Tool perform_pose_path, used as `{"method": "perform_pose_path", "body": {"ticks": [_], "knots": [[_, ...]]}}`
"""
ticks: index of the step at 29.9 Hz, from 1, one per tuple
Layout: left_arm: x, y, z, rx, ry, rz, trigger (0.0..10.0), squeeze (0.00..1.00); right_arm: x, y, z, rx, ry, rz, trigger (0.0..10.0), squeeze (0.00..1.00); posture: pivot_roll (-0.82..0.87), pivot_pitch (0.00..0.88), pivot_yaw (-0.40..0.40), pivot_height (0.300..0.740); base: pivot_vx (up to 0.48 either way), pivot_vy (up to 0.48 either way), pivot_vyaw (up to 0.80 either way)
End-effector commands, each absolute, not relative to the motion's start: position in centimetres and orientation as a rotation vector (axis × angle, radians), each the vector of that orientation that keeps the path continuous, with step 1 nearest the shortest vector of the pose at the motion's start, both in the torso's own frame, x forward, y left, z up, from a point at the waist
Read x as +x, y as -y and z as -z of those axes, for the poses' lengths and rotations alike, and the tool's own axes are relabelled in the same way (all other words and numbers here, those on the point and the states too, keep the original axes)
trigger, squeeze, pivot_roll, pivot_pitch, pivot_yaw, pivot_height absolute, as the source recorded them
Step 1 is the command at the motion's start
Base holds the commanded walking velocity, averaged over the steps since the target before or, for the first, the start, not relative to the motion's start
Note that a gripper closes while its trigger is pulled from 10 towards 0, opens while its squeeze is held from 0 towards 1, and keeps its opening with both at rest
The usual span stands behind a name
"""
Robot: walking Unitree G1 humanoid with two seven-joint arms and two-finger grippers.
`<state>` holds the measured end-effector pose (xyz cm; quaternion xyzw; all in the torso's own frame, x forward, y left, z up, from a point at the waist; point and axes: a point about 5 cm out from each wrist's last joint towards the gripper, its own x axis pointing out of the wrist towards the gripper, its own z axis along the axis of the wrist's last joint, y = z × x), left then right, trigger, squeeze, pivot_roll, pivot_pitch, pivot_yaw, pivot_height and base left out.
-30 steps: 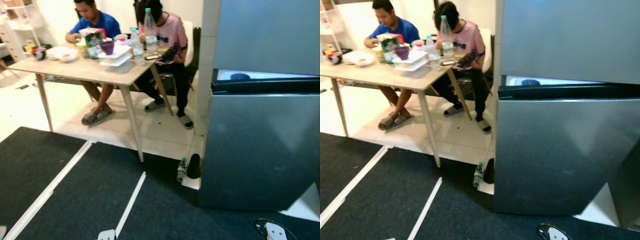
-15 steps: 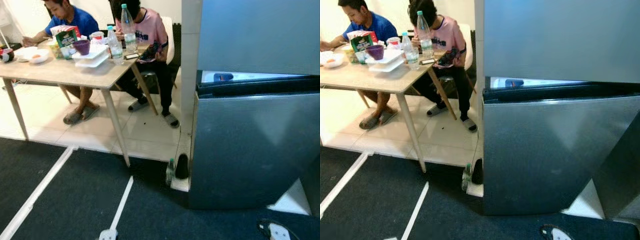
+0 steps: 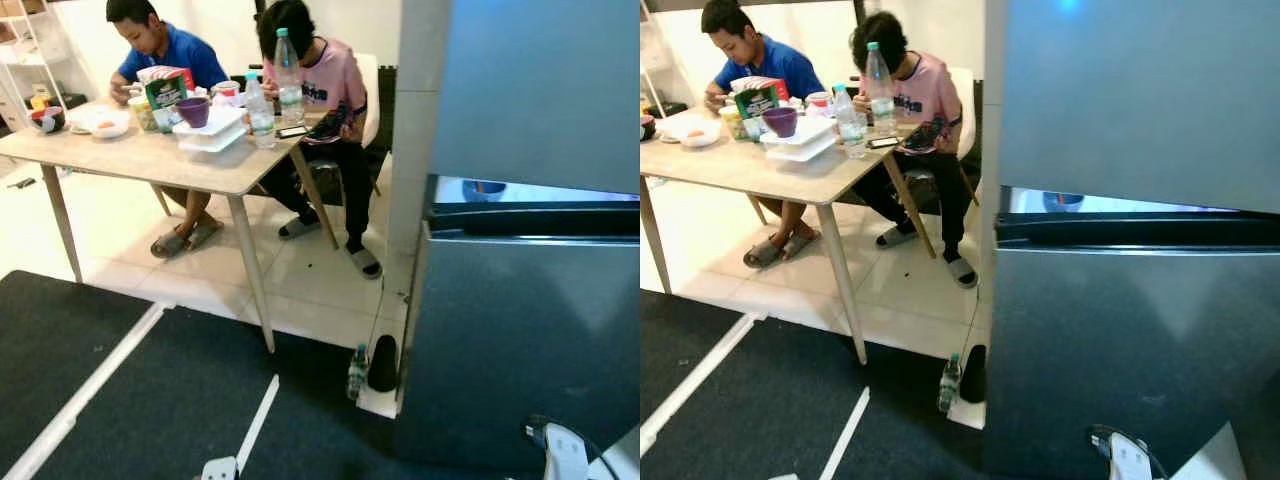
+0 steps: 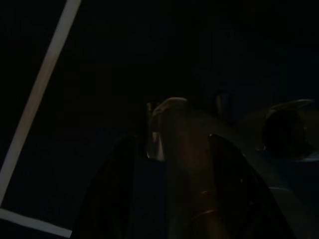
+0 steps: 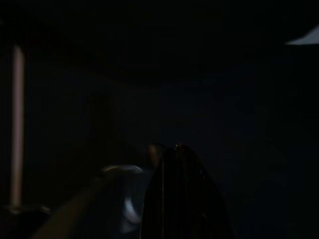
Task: Restocking fridge
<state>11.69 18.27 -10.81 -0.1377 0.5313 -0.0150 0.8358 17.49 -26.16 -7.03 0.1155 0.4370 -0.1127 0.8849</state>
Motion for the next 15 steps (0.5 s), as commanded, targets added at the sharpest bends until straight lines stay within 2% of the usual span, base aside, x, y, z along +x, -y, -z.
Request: {"method": "perform_pose_path", "body": {"ticks": [1,6,9,11,15], "knots": [[12.3,-18.6,10.6,-0.269,-1.111,0.019,10.0,0.00,18.2,26.5,6.5,0.271,-0.861,0.260,10.0,0.00,-0.03,0.000,0.056,0.740,0.000,0.000,0.00],[12.2,-18.5,10.7,-0.279,-1.112,0.016,10.0,0.00,21.4,27.5,4.3,0.306,-0.715,0.292,10.0,0.00,-0.03,0.000,0.057,0.740,0.000,0.000,0.00],[12.2,-18.5,10.7,-0.278,-1.114,0.017,10.0,0.00,22.3,27.7,3.6,0.313,-0.675,0.297,10.0,0.00,-0.03,0.000,0.057,0.740,0.000,0.000,0.00],[12.2,-18.4,10.7,-0.280,-1.115,0.019,10.0,0.00,24.6,28.3,1.6,0.331,-0.561,0.299,10.0,0.00,-0.03,0.000,0.057,0.740,0.000,0.000,0.00],[12.2,-18.4,10.7,-0.279,-1.116,0.021,10.0,0.00,25.9,28.5,0.4,0.330,-0.500,0.287,10.0,0.00,-0.03,0.000,0.057,0.740,0.000,0.000,0.00]]}}
